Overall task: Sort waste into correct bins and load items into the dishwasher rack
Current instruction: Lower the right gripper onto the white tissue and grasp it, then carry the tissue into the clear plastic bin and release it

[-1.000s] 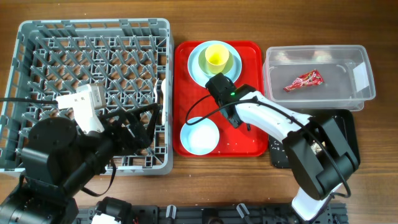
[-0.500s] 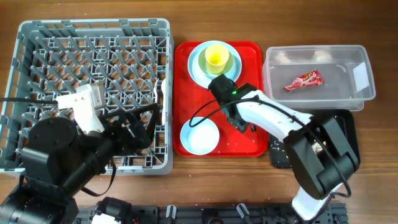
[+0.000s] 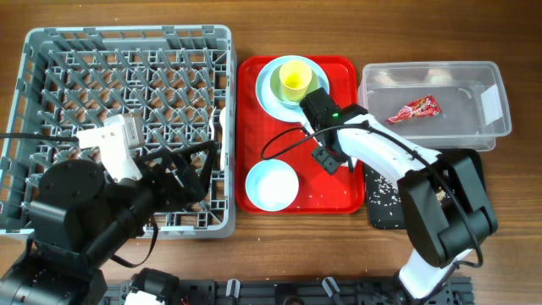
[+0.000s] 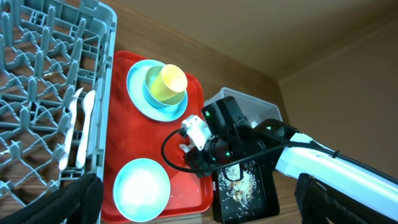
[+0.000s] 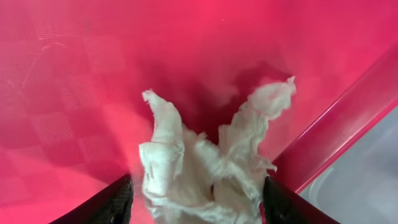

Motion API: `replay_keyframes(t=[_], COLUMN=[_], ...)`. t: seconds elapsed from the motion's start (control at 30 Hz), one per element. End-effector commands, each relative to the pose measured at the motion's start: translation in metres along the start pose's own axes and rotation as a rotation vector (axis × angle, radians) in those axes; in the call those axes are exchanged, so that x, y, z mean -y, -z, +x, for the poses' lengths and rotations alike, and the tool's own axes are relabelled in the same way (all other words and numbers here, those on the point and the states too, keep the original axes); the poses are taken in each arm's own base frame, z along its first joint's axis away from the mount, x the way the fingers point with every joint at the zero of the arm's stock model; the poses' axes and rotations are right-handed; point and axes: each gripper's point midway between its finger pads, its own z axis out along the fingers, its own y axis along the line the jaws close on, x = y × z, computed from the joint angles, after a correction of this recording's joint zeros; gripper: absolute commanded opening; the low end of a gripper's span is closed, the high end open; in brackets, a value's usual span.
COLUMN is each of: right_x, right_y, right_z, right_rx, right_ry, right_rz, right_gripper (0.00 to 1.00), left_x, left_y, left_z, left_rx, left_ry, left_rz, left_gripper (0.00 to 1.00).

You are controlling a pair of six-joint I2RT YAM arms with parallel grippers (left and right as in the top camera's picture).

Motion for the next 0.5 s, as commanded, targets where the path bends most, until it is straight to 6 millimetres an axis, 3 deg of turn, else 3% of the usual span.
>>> replay_keyframes(t=[0.0, 0.17, 0.23, 0.33, 0.43, 0.47], right_x=[-0.027, -0.04, -0.038, -0.017, 0.02, 0.041], right_y=[-0.012, -0.009, -0.001, 0.042, 0.099, 0.118], right_z=[0.013, 0.012, 0.007, -0.022, -0.058, -0.067], right_rx=[-0.05, -0.039, -0.039, 0.036, 0.214, 0.279], right_ry=[0.027, 0.007, -0.029, -0.118, -0.213, -0.286], right_rz=[-0.107, -0.184, -0.183, -0.166, -0.106, -0.061], right_gripper=[0.51, 0.04, 0.04, 0.04, 0.04, 0.04], left_x=[-0.001, -0.001, -0.001, -0.001, -0.001, -0.001], left_y=[0.001, 0.001, 0.001, 0.001, 0.001, 0.001], left_z=[-0.003, -0.003, -0.003, -0.003, -0.003, -0.003], left_rx=[0.013, 0.013, 0.013, 0.013, 0.013, 0.013], left_ry=[-0.003, -0.003, -0.003, -0.003, -0.003, -0.003], left_rz=[-0.008, -0.008, -0.008, -0.008, -0.008, -0.008], left_gripper=[1.0, 1.0, 1.0, 1.0, 1.0, 1.0])
